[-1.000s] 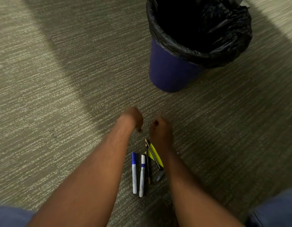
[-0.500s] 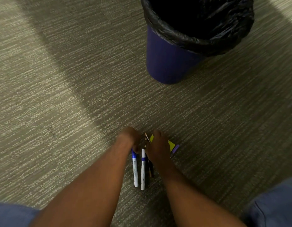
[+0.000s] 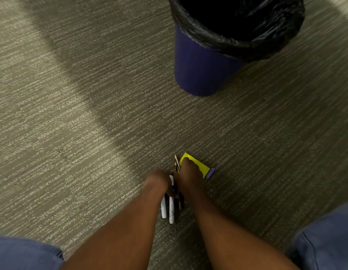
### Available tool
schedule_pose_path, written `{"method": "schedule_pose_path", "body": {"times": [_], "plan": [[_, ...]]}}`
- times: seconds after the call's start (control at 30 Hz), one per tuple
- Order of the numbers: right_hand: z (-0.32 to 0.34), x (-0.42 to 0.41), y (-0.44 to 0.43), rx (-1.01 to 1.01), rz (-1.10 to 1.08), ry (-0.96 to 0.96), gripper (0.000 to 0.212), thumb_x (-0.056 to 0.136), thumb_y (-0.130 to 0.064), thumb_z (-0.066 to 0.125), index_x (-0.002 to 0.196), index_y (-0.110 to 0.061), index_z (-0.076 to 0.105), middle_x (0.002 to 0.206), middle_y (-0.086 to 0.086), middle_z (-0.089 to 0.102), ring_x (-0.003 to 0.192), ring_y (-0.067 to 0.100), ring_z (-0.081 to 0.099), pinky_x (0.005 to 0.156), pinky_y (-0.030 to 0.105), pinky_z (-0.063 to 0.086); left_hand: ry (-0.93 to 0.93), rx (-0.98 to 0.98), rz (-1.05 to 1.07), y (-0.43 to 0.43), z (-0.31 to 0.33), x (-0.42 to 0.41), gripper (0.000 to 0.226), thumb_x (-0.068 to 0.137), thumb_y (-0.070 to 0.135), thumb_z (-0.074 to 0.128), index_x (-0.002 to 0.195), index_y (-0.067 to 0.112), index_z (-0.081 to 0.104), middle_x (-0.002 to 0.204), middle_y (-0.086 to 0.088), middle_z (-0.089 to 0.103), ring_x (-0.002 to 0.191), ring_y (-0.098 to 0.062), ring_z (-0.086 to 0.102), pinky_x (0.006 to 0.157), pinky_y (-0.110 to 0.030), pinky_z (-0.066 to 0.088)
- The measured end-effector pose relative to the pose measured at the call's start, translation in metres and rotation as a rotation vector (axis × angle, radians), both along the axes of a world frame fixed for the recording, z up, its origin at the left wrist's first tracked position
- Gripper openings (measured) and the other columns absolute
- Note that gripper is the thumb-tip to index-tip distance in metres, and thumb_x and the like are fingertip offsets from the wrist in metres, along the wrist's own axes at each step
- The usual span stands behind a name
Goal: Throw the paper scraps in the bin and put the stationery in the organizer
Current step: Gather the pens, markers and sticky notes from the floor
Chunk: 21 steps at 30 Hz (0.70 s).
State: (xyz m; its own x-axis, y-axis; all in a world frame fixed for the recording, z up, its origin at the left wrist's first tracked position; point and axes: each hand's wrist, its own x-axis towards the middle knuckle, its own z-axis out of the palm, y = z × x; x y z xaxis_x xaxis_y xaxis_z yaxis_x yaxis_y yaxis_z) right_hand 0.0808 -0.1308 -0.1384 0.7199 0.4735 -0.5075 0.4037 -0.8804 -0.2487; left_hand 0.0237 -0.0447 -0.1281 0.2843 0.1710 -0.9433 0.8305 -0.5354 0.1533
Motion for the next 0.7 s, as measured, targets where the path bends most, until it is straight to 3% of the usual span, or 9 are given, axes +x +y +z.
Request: {"method": "schedule_pose_path", "body": {"times": [0.17, 0.37, 0.5, 0.7], "plan": [[-0.002, -0.001, 0.001, -0.035, -0.012, 0.037, 0.037, 0.09, -0.037, 0.056, 0.111, -0.007, 0.049, 0.116, 0.014, 0.061, 0.112, 0.032, 0.055, 0.086, 0.042, 0.045, -0.063, 0.114, 0.019, -0.011, -0.002, -0.003, 0.045, 0.07, 0.04, 0.074, 0.105, 0.014, 0.063, 0.109, -0.007, 0.067, 0.097, -0.024, 0.065, 0.069, -0.033, 0.05], [-0.007, -0.005, 0.005, -0.031, -0.056, 0.057, 0.033, 0.091, -0.032, 0.055, 0.108, -0.004, 0.053, 0.115, 0.017, 0.062, 0.111, 0.034, 0.057, 0.087, 0.041, 0.045, -0.107, 0.252, 0.289, -0.024, -0.006, -0.01, 0.026, 0.079, 0.019, 0.064, 0.105, 0.015, 0.063, 0.111, -0.009, 0.068, 0.101, -0.025, 0.065, 0.079, -0.036, 0.054], [-0.007, -0.008, 0.006, -0.023, -0.061, 0.052, 0.032, 0.091, -0.031, 0.054, 0.106, -0.003, 0.054, 0.114, 0.018, 0.062, 0.11, 0.034, 0.057, 0.087, 0.04, 0.044, -0.15, 0.323, 0.37, -0.032, -0.004, -0.01, 0.021, 0.088, 0.018, 0.048, 0.101, 0.014, 0.063, 0.108, -0.01, 0.068, 0.101, -0.025, 0.065, 0.075, -0.031, 0.051], [-0.006, -0.008, 0.005, 0.004, -0.085, 0.062, 0.031, 0.09, -0.029, 0.056, 0.106, -0.003, 0.053, 0.113, 0.018, 0.062, 0.109, 0.034, 0.057, 0.085, 0.04, 0.046, -0.215, 0.301, 0.529, -0.034, -0.002, -0.01, 0.026, 0.091, 0.021, 0.044, 0.093, 0.007, 0.066, 0.102, -0.016, 0.07, 0.096, -0.029, 0.066, 0.071, -0.028, 0.048]]}}
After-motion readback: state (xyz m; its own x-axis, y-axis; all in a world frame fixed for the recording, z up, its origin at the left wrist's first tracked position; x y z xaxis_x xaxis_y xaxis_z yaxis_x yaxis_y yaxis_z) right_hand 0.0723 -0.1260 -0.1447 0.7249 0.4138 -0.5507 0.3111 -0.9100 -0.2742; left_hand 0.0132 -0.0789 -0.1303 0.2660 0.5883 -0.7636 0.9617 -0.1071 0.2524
